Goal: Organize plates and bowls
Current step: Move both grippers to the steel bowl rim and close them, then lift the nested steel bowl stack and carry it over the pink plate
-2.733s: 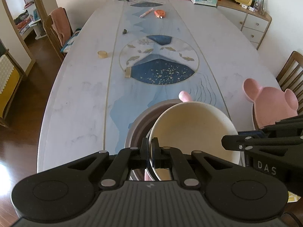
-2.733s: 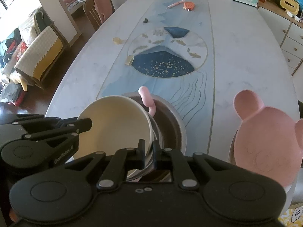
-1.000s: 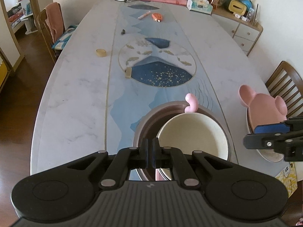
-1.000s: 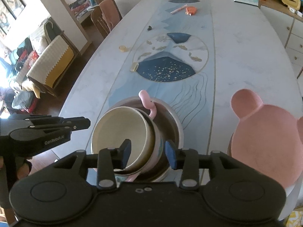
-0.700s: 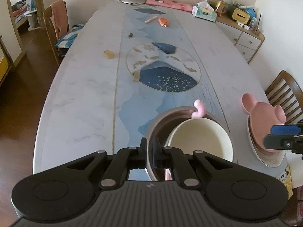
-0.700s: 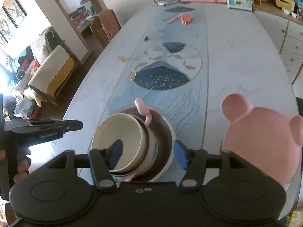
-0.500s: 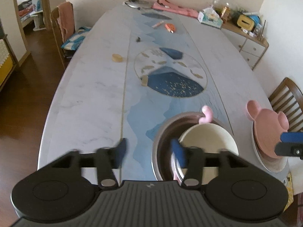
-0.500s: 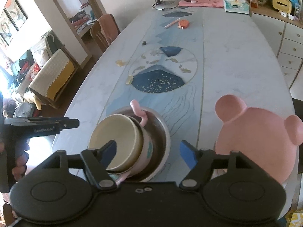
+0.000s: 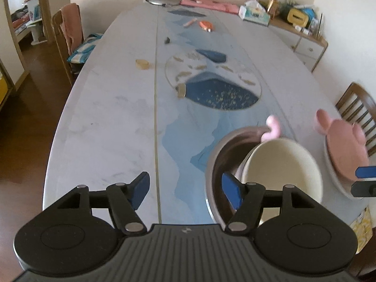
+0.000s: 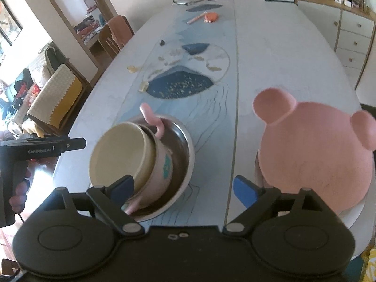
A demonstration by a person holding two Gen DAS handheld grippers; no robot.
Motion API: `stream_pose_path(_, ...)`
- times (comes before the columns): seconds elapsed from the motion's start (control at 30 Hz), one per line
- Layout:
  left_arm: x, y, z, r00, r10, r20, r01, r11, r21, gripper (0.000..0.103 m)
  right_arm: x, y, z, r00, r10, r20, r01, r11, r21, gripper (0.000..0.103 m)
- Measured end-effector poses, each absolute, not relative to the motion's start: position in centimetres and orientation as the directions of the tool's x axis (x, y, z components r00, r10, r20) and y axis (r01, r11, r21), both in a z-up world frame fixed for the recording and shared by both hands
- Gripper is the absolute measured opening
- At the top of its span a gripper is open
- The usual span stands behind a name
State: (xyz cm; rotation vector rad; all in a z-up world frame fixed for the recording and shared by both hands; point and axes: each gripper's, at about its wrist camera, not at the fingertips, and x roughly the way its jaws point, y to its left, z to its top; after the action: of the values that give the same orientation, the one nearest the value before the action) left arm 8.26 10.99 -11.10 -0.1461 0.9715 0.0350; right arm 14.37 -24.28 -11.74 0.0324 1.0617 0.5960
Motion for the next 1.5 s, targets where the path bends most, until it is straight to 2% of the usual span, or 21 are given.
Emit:
stream_pose_path(0.17,9.2,11.5,-12.8,0.537,-0.058,-0.842,-0.096,0.987,-0.129,0.067,14.6,-24.4,-13.8,0.323,0.457,-0.829,-0.402,0.859,0.316,0.085)
stream_pose_path(0.47,10.7,11.2,-14.3,0.498,-0.097,-0.862,-0.068,0.986,-0.15,0.066,14.8,-23.5,-16.7,0.255,0.462,-0.849,-0.325,0.868,0.375,0.067)
stream_pose_path(0.57,11.0,10.9,-14.6,0.489,-0.103,-0.866,-0.064,0.986,-0.153,0.065,15.0,-23.2,-17.3,0.238,0.453,-0.859,-0.318,0.872,0.371,0.058)
stream_pose_path(0.63,11.2,10.8,-14.7,0.479,-0.116,-0.87,-0.061,0.984,-0.165,0.051,15.2,-23.2,-17.5,0.227,0.456,-0.861,-0.307,0.872,0.381,0.053)
stream_pose_path(0.73,11.5,10.7,-14.8,0.47,-0.137,-0.872,-0.065,0.98,-0.188,0.038,15.7,-23.1,-17.8,0.208,0.471,-0.857,-0.29,0.867,0.406,0.043)
stream_pose_path(0.83,11.7,10.7,-15.0,0.454,-0.173,-0.874,-0.075,0.97,-0.231,0.028,15.9,-23.1,-17.8,0.199,0.481,-0.854,-0.28,0.863,0.421,0.035)
stream_pose_path(1.03,12.0,10.1,-14.8,0.433,-0.185,-0.882,-0.08,0.967,-0.242,0.013,16.0,-22.9,-17.6,0.188,0.485,-0.854,-0.28,0.86,0.426,0.027)
stream_pose_path(1.2,12.0,9.8,-14.6,0.428,-0.169,-0.888,-0.098,0.968,-0.232,0.011,16.0,-22.3,-17.3,0.177,0.486,-0.856,-0.294,0.856,0.425,0.016)
stream_pose_path(1.5,12.3,9.4,-14.6,0.421,-0.136,-0.897,-0.118,0.972,-0.203,0.011,16.1,-21.7,-17.2,0.177,0.47,-0.865,-0.31,0.86,0.404,0.016)
